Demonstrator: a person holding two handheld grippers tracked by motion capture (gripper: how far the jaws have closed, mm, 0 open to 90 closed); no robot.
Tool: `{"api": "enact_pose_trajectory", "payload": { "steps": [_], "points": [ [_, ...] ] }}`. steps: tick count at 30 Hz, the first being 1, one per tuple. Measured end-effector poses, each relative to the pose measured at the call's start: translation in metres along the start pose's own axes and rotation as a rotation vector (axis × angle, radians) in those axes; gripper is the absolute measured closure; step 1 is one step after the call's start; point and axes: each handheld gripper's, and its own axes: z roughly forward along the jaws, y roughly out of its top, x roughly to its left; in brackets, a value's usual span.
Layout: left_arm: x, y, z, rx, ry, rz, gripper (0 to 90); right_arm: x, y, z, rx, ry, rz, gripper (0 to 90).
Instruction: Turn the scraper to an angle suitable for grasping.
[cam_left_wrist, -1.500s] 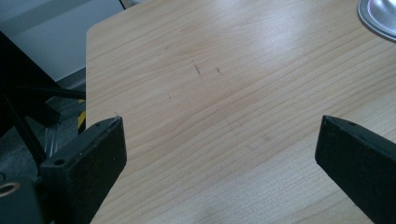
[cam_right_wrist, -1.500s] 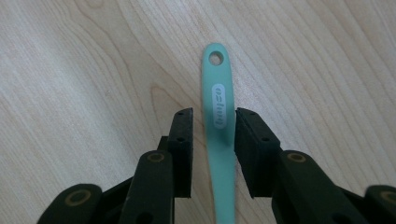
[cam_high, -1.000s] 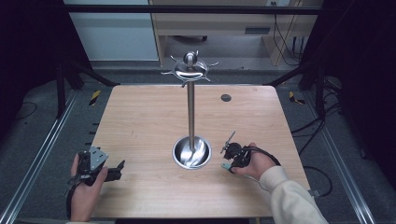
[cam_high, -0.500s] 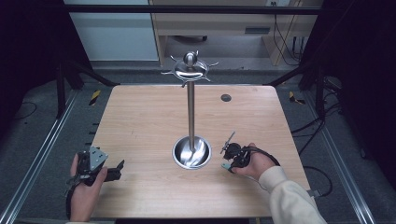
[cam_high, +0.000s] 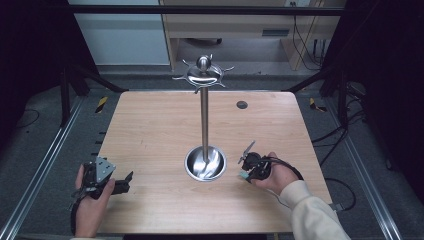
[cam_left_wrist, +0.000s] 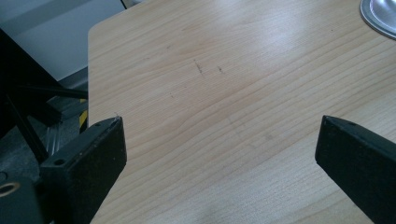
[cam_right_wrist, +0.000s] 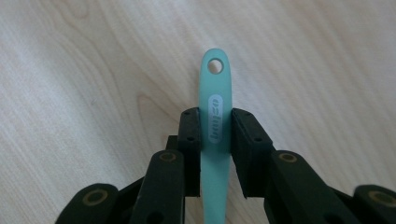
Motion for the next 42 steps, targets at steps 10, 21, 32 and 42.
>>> {"api": "enact_pose_trajectory", "payload": {
  "steps": [10,21,32,42],
  "points": [
    [-0.001,-0.001,0.0,0.006,-0.002,0.002,1.8,-0.004,-0.006,-0.039,-0.113,-0.051,0.028,74.4],
    [0.001,-0.005,0.002,0.018,0.001,-0.016,1.8,-0.009,-0.006,-0.072,-0.212,-0.084,0.042,74.3],
    [0.003,-0.007,-0.001,0.016,0.016,-0.036,1.8,-0.007,-0.002,-0.107,-0.319,-0.105,0.036,74.3],
    [-0.001,-0.008,-0.001,0.017,-0.005,-0.027,1.7,-0.012,-0.002,-0.123,-0.414,-0.098,0.091,74.3]
  ]
}}
